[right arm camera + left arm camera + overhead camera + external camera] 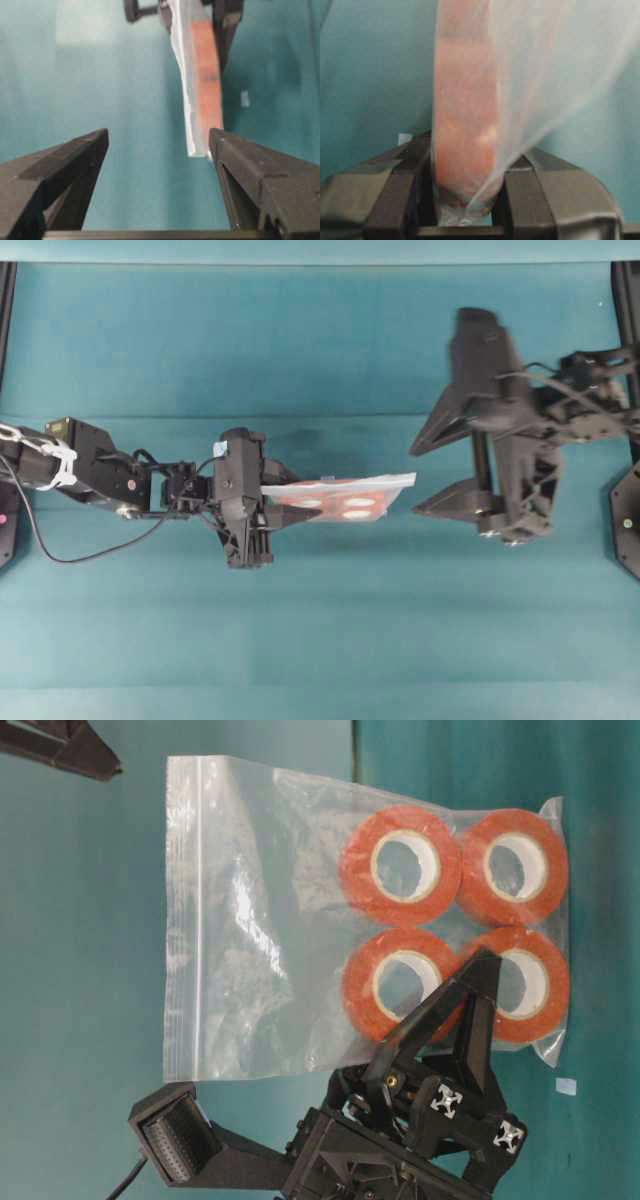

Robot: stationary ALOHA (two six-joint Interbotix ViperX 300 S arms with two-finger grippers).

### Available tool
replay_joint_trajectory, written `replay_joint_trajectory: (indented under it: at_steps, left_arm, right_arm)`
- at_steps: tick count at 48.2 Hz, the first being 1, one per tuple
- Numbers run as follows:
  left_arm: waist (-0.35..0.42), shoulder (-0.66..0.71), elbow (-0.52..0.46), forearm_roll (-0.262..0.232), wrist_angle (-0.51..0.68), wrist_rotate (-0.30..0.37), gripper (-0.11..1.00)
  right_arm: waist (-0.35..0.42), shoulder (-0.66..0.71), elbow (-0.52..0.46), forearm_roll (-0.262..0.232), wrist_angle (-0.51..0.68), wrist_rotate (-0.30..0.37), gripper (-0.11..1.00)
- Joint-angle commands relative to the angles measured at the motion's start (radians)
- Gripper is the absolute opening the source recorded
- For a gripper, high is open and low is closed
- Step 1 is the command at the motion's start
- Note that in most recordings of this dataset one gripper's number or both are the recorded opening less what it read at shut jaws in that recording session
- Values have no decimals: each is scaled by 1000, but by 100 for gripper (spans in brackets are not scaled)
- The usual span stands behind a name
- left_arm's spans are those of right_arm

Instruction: Hand over the clear zip bag and make it stand upright.

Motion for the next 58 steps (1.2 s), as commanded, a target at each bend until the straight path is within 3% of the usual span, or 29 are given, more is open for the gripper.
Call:
replay_joint_trajectory:
  at_steps: [1,16,58]
  left_arm:
    - [-5,-5,-8,2,-5,0,25]
    - [-3,-5,-6,2,-3,0,25]
    - [-9,-8,-9,2,-5,0,25]
  right_arm:
    - [0,-43,9,2,-21,8,88]
    - [2,-100,101,2,-91,9,88]
    - [-51,-204,163,2,-109,9,87]
